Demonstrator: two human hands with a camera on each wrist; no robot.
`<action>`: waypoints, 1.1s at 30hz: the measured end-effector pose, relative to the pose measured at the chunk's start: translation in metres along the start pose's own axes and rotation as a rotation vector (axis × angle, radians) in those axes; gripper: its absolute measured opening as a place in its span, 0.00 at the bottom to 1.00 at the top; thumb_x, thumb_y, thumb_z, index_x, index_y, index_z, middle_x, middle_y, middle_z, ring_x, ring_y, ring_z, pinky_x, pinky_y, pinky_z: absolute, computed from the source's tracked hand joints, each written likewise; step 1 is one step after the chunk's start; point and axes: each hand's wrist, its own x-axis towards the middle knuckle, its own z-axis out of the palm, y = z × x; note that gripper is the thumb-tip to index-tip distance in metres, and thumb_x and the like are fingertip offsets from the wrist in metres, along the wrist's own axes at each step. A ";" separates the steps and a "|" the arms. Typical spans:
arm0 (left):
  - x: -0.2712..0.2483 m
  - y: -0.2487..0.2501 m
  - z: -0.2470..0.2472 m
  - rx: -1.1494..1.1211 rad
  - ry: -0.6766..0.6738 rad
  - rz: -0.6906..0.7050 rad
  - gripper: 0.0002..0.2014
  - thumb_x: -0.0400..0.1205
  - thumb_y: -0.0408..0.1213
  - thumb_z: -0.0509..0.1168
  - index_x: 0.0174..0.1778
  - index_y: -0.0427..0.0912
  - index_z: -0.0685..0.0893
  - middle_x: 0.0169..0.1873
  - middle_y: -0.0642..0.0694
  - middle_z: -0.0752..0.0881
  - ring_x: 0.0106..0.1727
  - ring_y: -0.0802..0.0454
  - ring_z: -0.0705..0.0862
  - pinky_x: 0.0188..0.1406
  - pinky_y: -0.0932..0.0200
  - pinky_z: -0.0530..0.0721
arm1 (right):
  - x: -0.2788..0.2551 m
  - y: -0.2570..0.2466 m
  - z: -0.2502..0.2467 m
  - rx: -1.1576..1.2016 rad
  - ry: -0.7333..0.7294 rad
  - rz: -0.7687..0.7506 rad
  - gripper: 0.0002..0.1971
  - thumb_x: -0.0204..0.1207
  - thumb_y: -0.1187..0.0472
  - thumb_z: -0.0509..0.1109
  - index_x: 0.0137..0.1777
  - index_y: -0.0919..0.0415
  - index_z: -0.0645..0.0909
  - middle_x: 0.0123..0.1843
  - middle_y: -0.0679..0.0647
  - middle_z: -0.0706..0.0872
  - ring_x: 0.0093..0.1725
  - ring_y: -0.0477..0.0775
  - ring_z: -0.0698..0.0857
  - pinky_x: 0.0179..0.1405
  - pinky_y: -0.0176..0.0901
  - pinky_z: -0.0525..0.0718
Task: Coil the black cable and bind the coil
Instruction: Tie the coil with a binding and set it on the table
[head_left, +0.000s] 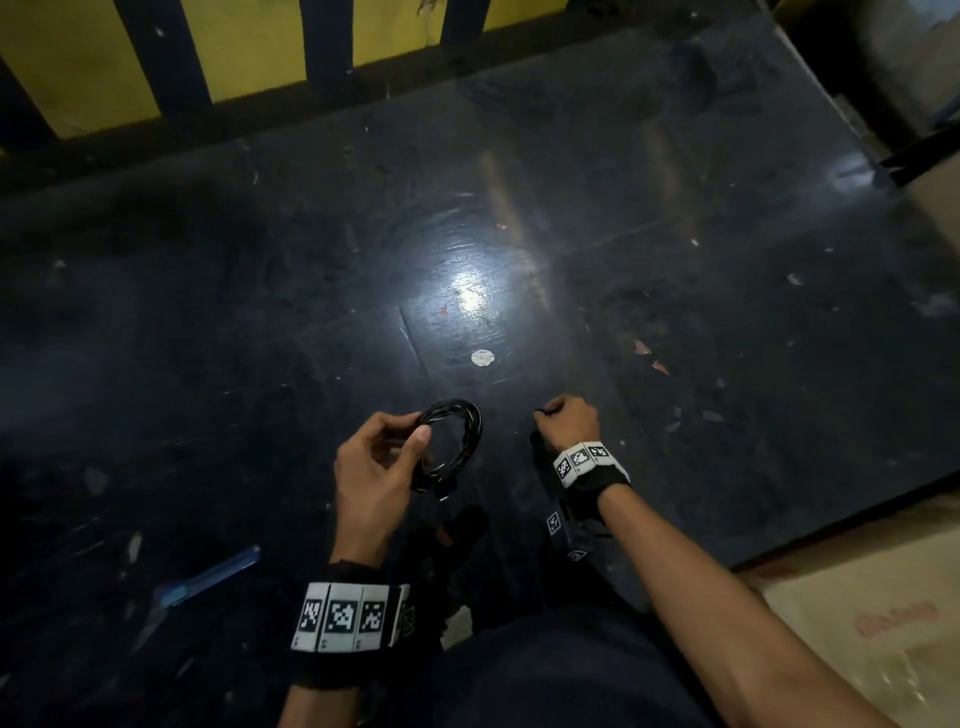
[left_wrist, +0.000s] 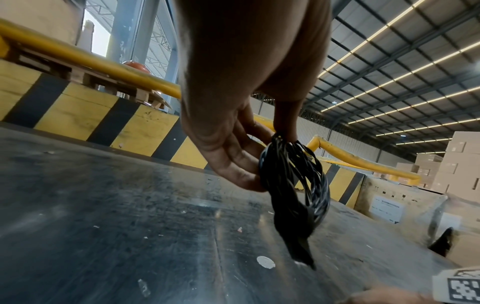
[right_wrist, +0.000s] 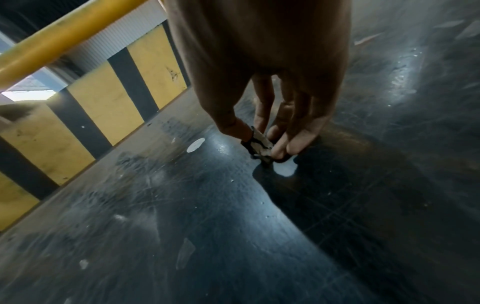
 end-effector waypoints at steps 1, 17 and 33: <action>0.000 0.000 0.000 -0.001 0.003 0.004 0.04 0.80 0.31 0.74 0.48 0.43 0.90 0.36 0.40 0.92 0.36 0.48 0.90 0.42 0.50 0.87 | 0.000 0.002 -0.001 0.012 -0.004 0.000 0.11 0.73 0.60 0.76 0.52 0.65 0.92 0.54 0.62 0.94 0.59 0.60 0.91 0.61 0.43 0.84; -0.014 0.000 0.005 -0.032 -0.016 0.008 0.04 0.81 0.32 0.73 0.50 0.42 0.89 0.38 0.37 0.92 0.36 0.48 0.90 0.38 0.54 0.87 | -0.009 0.000 -0.030 0.699 -0.292 0.047 0.11 0.81 0.77 0.61 0.49 0.65 0.84 0.35 0.57 0.82 0.19 0.38 0.83 0.14 0.25 0.71; -0.028 -0.002 0.006 -0.048 -0.053 0.085 0.04 0.81 0.32 0.72 0.49 0.45 0.90 0.38 0.42 0.92 0.39 0.44 0.91 0.44 0.45 0.89 | -0.033 0.009 -0.038 0.837 -0.375 0.046 0.13 0.81 0.76 0.63 0.47 0.58 0.83 0.31 0.55 0.78 0.21 0.43 0.72 0.15 0.31 0.65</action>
